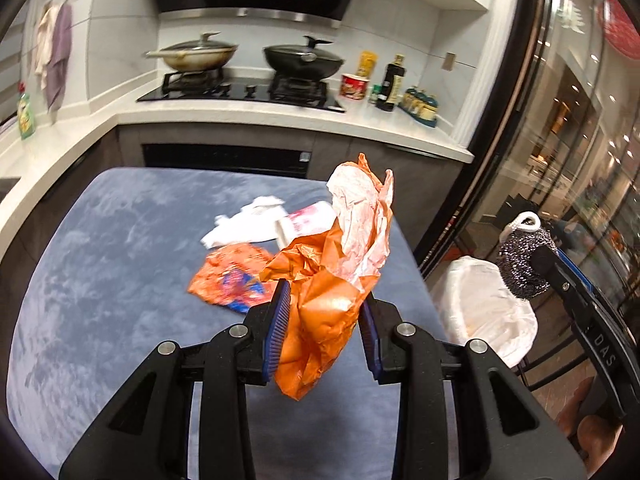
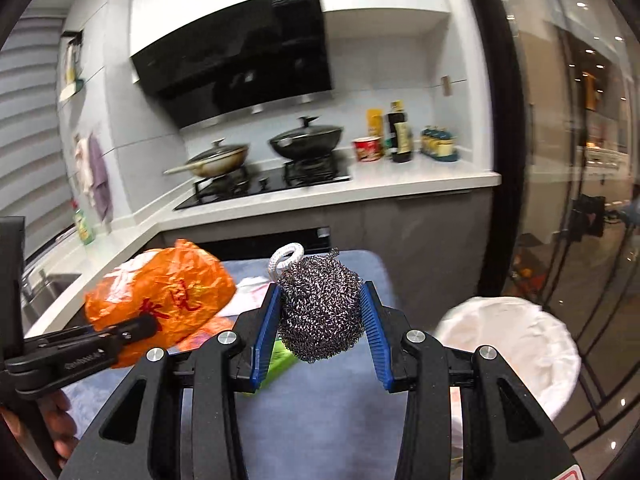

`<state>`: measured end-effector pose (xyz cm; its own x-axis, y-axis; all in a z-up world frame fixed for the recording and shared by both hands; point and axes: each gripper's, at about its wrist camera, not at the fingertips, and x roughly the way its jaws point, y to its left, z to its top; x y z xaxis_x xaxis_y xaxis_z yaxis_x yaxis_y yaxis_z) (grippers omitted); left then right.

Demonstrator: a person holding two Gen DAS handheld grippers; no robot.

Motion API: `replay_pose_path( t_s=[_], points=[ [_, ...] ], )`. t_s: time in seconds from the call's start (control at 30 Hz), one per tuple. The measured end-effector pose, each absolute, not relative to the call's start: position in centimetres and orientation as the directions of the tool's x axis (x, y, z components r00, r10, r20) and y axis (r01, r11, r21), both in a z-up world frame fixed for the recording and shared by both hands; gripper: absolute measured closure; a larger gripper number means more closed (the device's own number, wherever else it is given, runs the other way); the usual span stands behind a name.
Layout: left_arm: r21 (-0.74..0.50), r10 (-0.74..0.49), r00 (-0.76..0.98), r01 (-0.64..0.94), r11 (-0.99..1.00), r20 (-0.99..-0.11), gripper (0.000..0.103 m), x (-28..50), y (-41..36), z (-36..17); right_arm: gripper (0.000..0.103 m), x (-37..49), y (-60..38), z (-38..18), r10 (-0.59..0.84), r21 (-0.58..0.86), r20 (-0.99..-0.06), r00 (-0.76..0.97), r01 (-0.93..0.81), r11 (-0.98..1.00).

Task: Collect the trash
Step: 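Carry the scrubber and orange bag over the bin and open both tools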

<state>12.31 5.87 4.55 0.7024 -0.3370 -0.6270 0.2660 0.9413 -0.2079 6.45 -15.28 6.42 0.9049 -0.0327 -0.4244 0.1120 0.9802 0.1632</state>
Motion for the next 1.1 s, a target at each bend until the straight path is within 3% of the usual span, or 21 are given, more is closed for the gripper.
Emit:
replay_pose_path(
  t_s=[0.5,1.1],
  points=[
    [-0.167,-0.434,0.653,0.431,0.887,-0.621,0.071,10.6,-5.6,5.6,0.064,1.1,-28.4,5.2,-0.235,0.193,-0.433,0.870,0.344,0.919],
    [-0.104,-0.457,0.580,0.539,0.836,-0.674,0.071,10.2,-15.6,3.2,0.064,-0.2,-35.3,1.4,-0.289,0.233,-0.498,0.817,0.447,0.864]
  ],
)
